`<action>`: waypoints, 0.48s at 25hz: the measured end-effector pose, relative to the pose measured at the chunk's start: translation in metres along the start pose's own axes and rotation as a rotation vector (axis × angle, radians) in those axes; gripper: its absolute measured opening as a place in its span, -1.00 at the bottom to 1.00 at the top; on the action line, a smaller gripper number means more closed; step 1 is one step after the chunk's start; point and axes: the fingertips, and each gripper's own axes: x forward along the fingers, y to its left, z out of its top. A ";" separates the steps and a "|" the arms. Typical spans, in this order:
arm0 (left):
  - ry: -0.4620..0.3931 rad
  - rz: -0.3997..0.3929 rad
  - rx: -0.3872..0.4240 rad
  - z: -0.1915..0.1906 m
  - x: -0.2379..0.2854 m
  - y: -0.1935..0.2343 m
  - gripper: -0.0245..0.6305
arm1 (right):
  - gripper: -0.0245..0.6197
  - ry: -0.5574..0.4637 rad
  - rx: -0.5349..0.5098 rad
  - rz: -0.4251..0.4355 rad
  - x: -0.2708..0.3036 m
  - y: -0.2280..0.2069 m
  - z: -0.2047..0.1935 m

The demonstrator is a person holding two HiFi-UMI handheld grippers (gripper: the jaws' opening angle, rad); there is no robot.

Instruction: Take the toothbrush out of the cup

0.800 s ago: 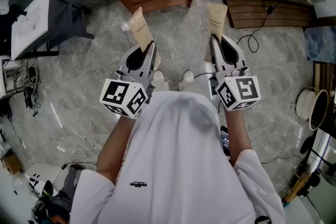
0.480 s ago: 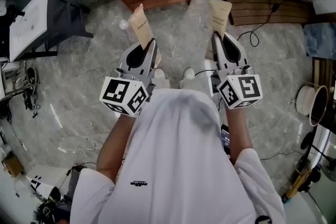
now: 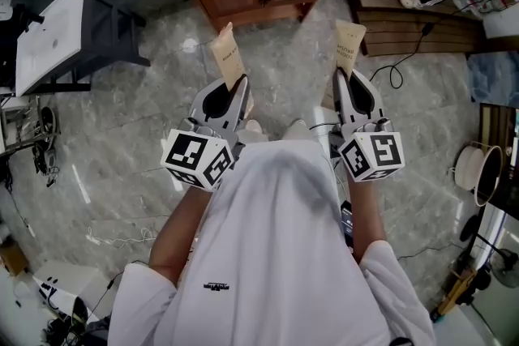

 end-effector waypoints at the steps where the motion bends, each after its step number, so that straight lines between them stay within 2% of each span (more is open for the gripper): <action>1: 0.002 -0.001 0.001 0.001 0.000 0.007 -0.86 | -0.82 0.002 0.000 0.000 0.006 0.004 -0.001; 7: 0.002 0.021 -0.009 0.012 0.008 0.038 -0.86 | -0.82 0.020 -0.004 0.018 0.039 0.012 0.003; 12: 0.013 0.022 -0.017 0.020 0.042 0.061 -0.86 | -0.82 0.020 -0.006 0.022 0.081 -0.007 0.009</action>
